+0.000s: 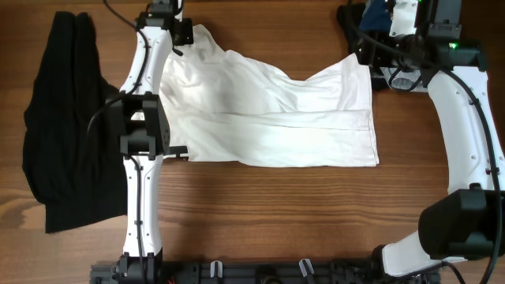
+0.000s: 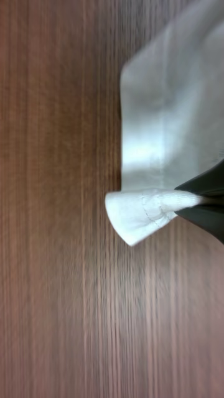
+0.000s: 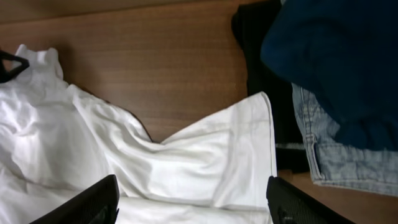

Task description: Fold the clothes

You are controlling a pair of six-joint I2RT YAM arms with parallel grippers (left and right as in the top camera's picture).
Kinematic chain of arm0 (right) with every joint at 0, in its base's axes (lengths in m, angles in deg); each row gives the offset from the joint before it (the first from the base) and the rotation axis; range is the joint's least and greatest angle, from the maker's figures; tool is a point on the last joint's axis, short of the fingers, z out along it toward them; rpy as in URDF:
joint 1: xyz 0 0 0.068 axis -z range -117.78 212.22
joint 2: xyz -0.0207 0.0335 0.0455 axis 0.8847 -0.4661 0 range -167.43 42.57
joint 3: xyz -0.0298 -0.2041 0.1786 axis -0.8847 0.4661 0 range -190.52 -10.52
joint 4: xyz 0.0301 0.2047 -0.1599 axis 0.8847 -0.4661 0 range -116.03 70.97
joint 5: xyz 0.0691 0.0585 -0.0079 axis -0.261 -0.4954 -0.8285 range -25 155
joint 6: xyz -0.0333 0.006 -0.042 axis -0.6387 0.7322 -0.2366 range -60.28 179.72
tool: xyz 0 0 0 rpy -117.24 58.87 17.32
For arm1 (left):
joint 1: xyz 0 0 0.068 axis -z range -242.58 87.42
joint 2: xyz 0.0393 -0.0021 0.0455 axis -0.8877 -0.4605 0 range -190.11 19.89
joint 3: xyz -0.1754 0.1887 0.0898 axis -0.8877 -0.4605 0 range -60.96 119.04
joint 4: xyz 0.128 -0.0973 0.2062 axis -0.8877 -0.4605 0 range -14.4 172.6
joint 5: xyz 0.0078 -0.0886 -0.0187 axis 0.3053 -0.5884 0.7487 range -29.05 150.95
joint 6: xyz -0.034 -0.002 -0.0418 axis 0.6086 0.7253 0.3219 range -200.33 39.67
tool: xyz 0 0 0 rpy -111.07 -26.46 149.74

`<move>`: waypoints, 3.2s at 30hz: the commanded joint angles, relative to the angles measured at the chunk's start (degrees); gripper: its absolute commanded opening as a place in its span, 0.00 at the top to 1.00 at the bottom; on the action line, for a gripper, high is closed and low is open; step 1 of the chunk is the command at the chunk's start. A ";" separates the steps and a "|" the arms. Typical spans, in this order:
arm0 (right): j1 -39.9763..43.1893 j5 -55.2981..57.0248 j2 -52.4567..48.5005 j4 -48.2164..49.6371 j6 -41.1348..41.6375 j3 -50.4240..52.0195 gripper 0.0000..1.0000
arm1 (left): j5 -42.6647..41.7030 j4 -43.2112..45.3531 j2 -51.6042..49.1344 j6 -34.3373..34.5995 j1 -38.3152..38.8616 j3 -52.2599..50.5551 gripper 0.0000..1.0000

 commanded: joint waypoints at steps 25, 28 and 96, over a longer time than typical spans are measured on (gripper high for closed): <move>0.24 10.43 -27.76 24.83 -2.86 -0.48 0.23 | 1.29 -11.93 13.70 0.33 -0.35 0.85 0.96; 0.24 8.98 -28.61 25.03 -2.84 -0.48 0.27 | 1.29 -11.98 13.70 0.35 -0.35 0.85 0.96; -1.75 1.05 -12.70 -1.95 16.55 9.62 0.60 | -8.00 -50.23 22.25 0.33 -1.86 0.68 0.96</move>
